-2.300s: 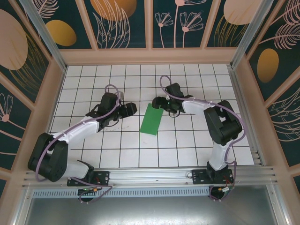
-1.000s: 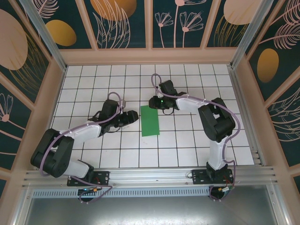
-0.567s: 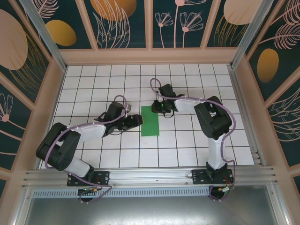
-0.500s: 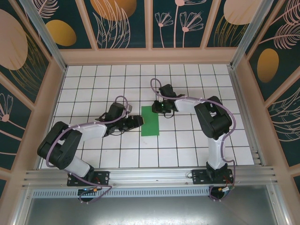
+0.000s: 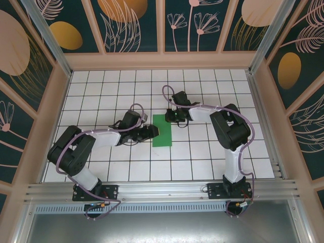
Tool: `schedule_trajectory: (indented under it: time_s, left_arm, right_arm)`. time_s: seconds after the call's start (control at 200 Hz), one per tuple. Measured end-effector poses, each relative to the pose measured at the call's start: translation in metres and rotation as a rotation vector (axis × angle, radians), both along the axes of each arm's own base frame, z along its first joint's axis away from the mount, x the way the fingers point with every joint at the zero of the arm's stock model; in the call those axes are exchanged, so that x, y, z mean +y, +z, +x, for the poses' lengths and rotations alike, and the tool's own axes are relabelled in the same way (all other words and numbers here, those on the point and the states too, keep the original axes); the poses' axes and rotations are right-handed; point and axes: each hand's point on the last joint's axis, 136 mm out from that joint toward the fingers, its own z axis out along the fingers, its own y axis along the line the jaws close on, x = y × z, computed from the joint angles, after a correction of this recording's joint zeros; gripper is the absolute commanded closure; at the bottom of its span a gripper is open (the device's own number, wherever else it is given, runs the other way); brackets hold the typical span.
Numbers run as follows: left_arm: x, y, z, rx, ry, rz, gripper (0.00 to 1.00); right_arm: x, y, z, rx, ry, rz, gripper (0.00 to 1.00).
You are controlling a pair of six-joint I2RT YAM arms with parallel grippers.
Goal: Fold a paper plane with a square sheet of paper (fold left side to right side)
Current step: Third fold the triangle at the center of the table.
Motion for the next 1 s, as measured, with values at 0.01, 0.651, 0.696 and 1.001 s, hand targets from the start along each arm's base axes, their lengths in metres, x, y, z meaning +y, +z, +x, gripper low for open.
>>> schedule_trajectory:
  time_s: [0.01,0.651,0.696,1.001]
  left_arm:
    - [0.000,0.000,0.000,0.000,-0.001,0.000,0.36]
    - [-0.002,-0.010,0.005,0.039,0.016,0.111,0.33]
    - [-0.003,-0.010,0.005,0.041,0.016,0.116,0.33]
    - [-0.003,-0.014,0.006,0.058,0.015,0.126,0.42]
  right_arm:
    - [0.000,0.000,0.000,0.000,0.000,0.000,0.87]
    - [0.000,0.000,0.000,-0.002,0.000,0.001,0.87]
    - [0.000,0.000,0.000,-0.002,0.000,0.001,0.87]
    - [0.000,0.000,0.000,-0.003,0.000,0.002,0.87]
